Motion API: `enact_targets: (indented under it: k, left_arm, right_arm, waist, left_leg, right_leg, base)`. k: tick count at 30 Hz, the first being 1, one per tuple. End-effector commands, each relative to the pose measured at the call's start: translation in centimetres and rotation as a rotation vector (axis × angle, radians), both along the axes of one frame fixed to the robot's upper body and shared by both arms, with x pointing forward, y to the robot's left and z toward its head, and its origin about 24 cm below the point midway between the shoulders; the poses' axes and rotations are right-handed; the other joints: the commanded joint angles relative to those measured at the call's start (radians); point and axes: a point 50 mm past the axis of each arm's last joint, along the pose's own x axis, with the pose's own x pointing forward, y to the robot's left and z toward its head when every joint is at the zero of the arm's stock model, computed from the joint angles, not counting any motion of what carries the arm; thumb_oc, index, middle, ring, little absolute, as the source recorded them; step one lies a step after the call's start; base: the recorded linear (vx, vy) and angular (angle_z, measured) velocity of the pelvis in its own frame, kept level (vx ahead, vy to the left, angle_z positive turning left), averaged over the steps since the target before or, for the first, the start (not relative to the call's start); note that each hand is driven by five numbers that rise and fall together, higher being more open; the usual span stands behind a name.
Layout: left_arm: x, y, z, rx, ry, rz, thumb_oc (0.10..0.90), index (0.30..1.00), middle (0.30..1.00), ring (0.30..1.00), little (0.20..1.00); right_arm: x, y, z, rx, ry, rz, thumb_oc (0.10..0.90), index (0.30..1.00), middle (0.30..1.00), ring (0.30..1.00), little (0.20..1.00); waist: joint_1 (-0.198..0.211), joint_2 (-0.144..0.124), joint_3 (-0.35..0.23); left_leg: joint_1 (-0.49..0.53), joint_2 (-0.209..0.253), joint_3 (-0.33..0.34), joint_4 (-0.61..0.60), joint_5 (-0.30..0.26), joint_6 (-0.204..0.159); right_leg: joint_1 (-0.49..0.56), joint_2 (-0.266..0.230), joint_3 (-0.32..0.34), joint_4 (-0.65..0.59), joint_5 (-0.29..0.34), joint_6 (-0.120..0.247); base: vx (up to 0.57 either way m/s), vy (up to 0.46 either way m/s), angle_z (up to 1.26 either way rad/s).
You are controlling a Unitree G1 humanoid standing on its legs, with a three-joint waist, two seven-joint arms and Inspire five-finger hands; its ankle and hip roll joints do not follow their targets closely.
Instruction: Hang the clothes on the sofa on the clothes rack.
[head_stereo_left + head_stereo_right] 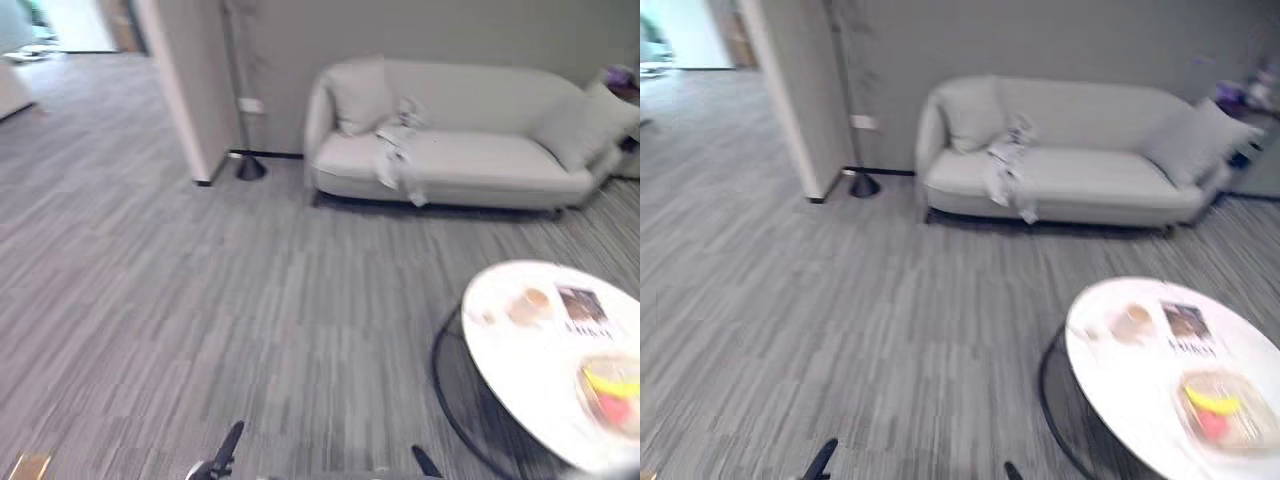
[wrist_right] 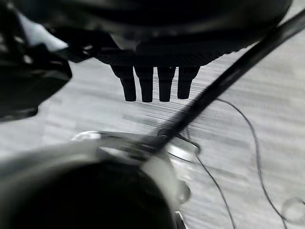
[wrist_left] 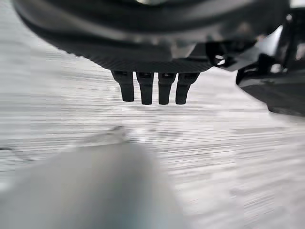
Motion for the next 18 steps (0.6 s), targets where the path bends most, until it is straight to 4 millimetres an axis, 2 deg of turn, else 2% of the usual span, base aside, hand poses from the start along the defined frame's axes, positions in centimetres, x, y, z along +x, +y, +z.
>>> enact_targets:
  k: [1,4,18]
  left_arm:
    - [4.63,-1.37,1.13,-0.042,-0.155,-0.015,0.800,0.900,0.900,0.900,0.900]
    - [4.78,-1.22,1.20,-0.042,-0.168,0.034,0.800,0.900,0.900,0.900,0.900]
    - [5.06,-1.80,1.21,-0.058,-0.173,0.015,0.800,0.900,0.900,0.900,0.900]
  right_arm:
    - [3.90,-0.89,1.43,-0.013,-0.157,0.009,0.800,0.900,0.900,0.900,0.900]
    - [4.06,-0.73,1.52,-0.008,-0.172,0.006,0.800,0.900,0.900,0.900,0.900]
    - [3.57,-1.14,1.56,-0.019,-0.167,0.001,0.800,0.900,0.900,0.900,0.900]
  waist:
    - [-0.029,-0.012,0.078]
    - [-0.026,-0.013,0.075]
    - [-0.031,-0.012,0.070]
  left_leg:
    - [0.109,0.050,-0.026,-0.058,-0.107,-0.069]
    - [0.114,0.051,-0.026,-0.058,-0.108,-0.069]
    - [0.135,0.052,-0.020,-0.058,-0.116,-0.069]
  right_leg:
    - [0.155,-0.029,-0.080,-0.245,0.077,0.072]
    - [0.160,-0.027,-0.082,-0.245,0.073,0.068]
    - [0.173,-0.011,-0.068,-0.245,0.057,0.057]
  base:
    - [0.03,-0.021,-0.51]
    - [0.03,-0.021,-0.17]
    - [0.02,-0.011,0.00]
